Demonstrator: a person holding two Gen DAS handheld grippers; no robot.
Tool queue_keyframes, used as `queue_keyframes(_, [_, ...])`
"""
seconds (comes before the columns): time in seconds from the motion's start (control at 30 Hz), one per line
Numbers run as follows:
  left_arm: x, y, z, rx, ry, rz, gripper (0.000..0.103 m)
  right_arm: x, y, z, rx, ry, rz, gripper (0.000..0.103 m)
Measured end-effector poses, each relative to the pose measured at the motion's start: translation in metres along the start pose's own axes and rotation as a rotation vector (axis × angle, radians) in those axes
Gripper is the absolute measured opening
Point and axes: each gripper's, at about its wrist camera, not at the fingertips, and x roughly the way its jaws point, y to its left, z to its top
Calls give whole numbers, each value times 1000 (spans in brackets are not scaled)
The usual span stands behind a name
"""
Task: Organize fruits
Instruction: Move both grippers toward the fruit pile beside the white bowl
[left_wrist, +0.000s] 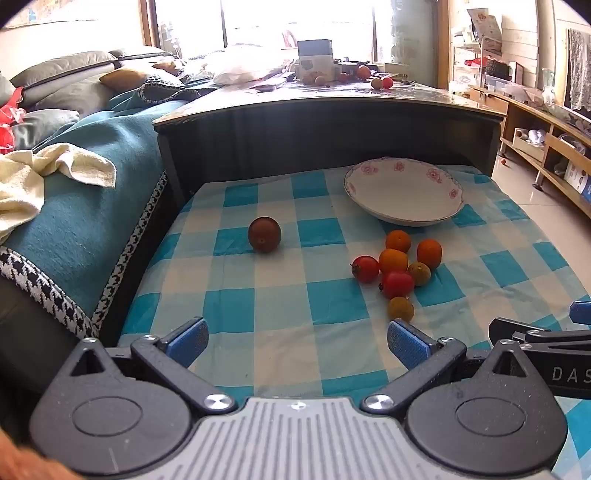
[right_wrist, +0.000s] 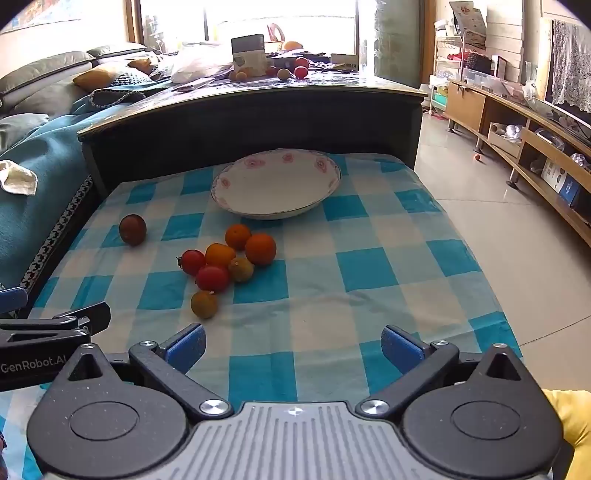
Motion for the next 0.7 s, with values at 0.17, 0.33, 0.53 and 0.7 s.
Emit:
queue_keyframes(0.17, [4, 0, -4, -8, 5, -2, 103, 2, 4, -2, 2, 14, 6, 94])
queue_keyframes(0.33, [5, 5, -4, -16, 16, -15, 103, 4, 8, -3, -5, 14, 4, 93])
queue_keyframes(0.53, [5, 6, -6, -19, 21, -17, 103, 7, 6, -3, -5, 20, 9, 92])
queue_keyframes(0.7, [6, 7, -6, -20, 22, -19, 103, 6, 8, -2, -8, 25, 17, 90])
